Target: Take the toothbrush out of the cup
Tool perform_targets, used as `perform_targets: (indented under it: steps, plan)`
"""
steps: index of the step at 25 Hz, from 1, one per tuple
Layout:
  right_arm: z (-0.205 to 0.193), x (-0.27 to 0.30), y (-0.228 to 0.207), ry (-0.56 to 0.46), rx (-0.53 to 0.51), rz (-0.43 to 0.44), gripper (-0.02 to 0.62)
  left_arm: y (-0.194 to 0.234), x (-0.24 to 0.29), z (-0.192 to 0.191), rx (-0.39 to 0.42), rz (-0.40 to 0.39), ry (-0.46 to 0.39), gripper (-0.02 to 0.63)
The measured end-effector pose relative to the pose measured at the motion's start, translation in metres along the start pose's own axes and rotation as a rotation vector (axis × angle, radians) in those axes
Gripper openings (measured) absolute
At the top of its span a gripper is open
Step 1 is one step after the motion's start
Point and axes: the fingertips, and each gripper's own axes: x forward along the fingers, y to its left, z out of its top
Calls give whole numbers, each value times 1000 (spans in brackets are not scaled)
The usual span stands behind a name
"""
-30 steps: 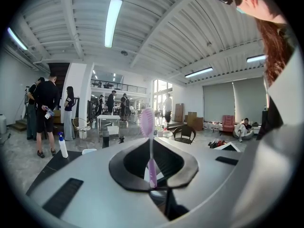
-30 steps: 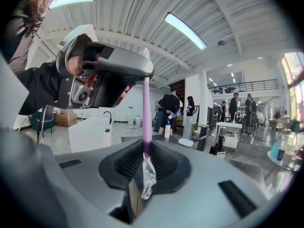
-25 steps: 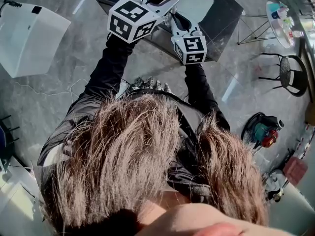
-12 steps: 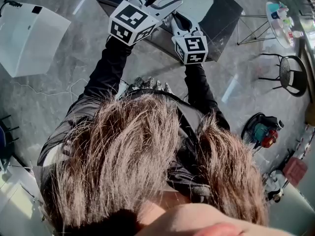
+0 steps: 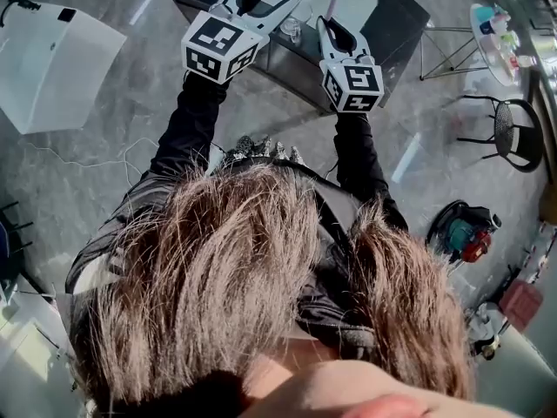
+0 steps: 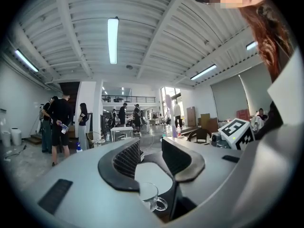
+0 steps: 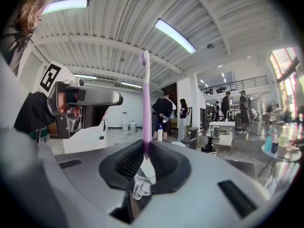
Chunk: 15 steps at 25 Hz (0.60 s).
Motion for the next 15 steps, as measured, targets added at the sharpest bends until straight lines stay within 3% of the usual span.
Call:
perform_targets:
  steps: [3,7,15]
  plan:
    - [8,-5,-6,-18,6,-18,44,2,-4,-10,-23,23,4,136]
    - [15,-14,-11,-37,7,-37,44,1,-8,-21,-18,61,12,17]
    - [22,-32,-17,-65,10,-54,44,-13,-7,-30,-35,69,28,8]
